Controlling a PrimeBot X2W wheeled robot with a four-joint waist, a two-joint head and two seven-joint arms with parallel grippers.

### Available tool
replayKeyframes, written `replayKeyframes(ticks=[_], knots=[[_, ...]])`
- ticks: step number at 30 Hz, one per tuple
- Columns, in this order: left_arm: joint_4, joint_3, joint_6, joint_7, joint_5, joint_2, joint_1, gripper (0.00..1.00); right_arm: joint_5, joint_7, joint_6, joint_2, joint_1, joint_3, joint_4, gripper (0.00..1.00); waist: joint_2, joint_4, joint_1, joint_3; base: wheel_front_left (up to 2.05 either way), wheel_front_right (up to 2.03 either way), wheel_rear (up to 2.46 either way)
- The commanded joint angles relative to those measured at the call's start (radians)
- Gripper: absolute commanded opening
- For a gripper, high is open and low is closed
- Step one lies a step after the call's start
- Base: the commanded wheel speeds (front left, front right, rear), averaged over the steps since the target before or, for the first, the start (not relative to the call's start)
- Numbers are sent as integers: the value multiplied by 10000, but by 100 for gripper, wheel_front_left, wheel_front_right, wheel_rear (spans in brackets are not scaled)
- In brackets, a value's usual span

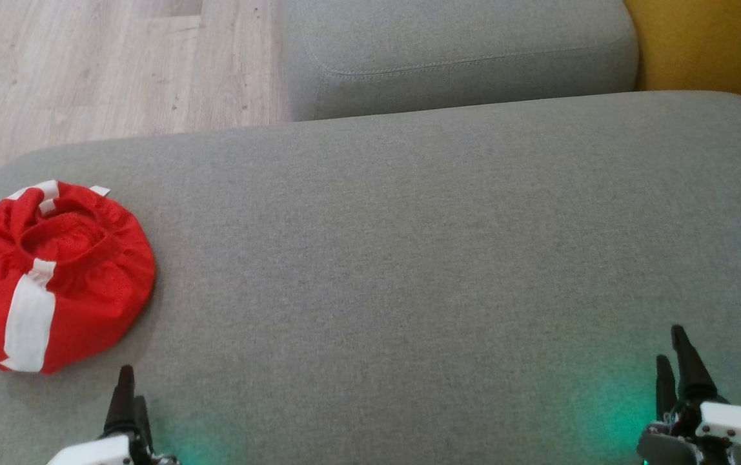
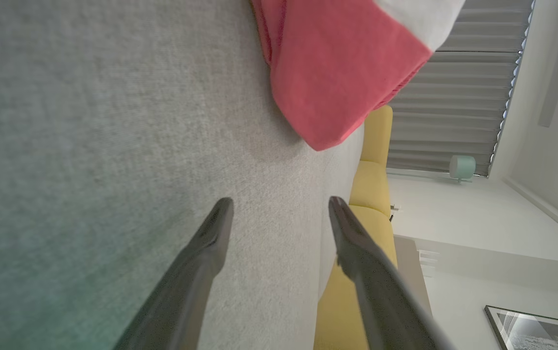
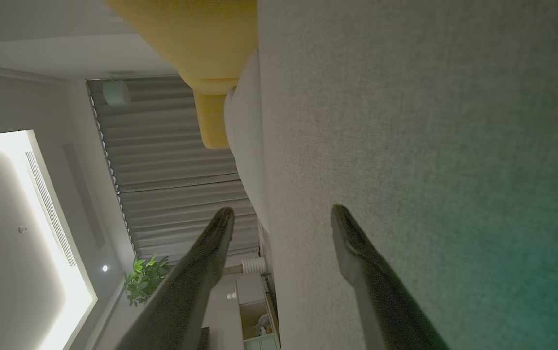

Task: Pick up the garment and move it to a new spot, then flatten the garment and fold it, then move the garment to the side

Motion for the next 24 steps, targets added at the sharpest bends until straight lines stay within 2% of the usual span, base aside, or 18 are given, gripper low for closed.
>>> replayKeyframes(ticks=[1, 10, 15, 24], knots=[[-330, -46, -4, -76, 52, 42, -410, 100, -11, -47, 0, -28, -405, 76, -350, 100, 0, 2, 0, -2, 0, 0, 0], [-481, -234, -9, -343, 635, 48, -427, 100, -526, -342, -1, -70, -433, 416, -445, 100, 0, 25, 0, -34, 0, 0, 0], [-636, -310, 37, -492, 1366, 51, -423, 100, -1209, -490, -1, -52, -428, 492, -490, 100, 0, 42, 0, -61, 0, 0, 0], [-945, -660, 407, -759, 2936, 56, -407, 100, -2692, -755, -2, -49, -408, 658, -646, 100, 0, 79, 0, -103, 0, 0, 0]])
